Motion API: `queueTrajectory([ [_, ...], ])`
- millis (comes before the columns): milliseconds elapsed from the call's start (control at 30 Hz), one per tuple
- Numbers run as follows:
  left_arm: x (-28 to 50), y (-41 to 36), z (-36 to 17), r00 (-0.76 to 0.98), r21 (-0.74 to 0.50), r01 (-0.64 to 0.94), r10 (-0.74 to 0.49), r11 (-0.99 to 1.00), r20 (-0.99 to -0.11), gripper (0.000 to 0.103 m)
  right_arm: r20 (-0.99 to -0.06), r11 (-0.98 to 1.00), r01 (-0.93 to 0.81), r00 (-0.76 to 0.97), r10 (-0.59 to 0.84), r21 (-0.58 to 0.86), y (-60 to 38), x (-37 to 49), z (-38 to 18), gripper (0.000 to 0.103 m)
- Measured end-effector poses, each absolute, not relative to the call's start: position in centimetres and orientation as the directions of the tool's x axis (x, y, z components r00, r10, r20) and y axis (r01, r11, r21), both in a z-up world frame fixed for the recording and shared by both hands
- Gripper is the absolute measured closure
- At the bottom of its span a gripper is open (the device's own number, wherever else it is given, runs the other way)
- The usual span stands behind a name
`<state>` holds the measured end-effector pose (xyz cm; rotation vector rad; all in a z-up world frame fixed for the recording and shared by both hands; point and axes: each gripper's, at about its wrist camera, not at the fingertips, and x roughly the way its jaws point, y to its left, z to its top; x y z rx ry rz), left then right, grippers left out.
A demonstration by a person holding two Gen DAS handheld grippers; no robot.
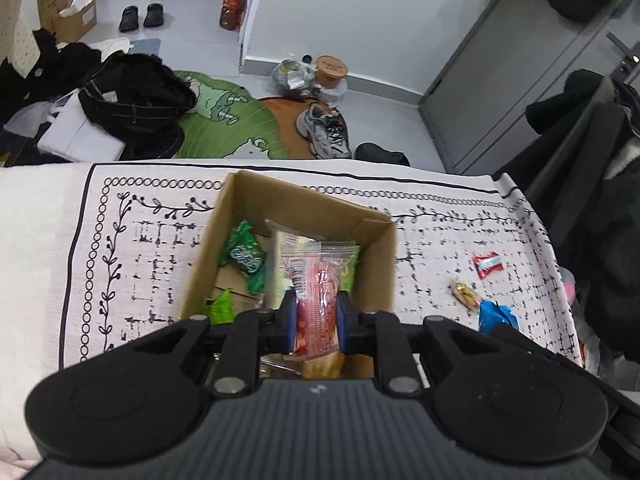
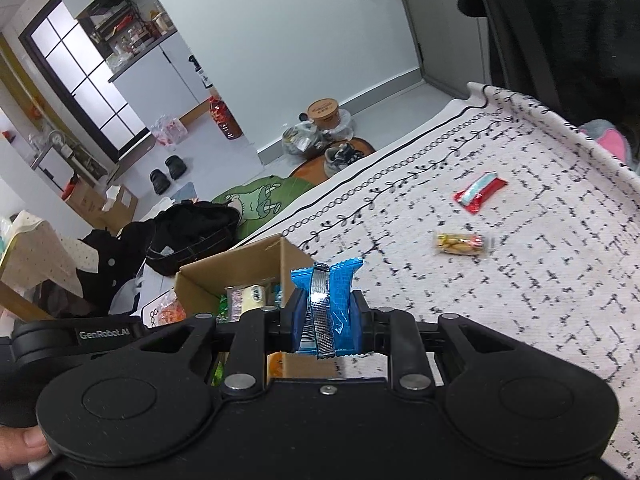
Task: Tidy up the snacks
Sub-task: 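Carry both packs over the cardboard box and open both grippers to drop them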
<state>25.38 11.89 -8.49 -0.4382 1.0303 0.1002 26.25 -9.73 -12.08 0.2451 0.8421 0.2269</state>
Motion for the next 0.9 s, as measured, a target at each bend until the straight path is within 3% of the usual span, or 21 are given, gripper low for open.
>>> queueTrajectory([
  [433, 26.1, 15.2, -9.3, 0.502, -0.287, -0.363, -0.074, 0.886, -0.862, 0.077, -0.684, 0.918, -0.165, 0.623, 0.380, 0.360, -5.6, 28.4, -11.4, 0.079],
  [500, 25.9, 15.5, -9.2, 0.503, -0.284, -0.366, -0.069, 0.886, -0.862, 0.074, -0.660, 0.902, -0.183, 0.628, 0.413, 0.390, -5.1, 28.6, -11.1, 0.074],
  [600, 25.8, 15.7, -8.9, 0.504, -0.277, -0.370, -0.059, 0.887, -0.862, 0.062, -0.648, 0.896, -0.197, 0.631, 0.427, 0.399, -5.0, 28.8, -10.7, 0.064],
  [900, 25.5, 14.3, -7.8, 0.530, -0.279, -0.327, -0.069, 0.903, -0.845, 0.030, -0.681, 0.922, -0.133, 0.637, 0.361, 0.364, -8.3, 27.8, -11.1, 0.062],
])
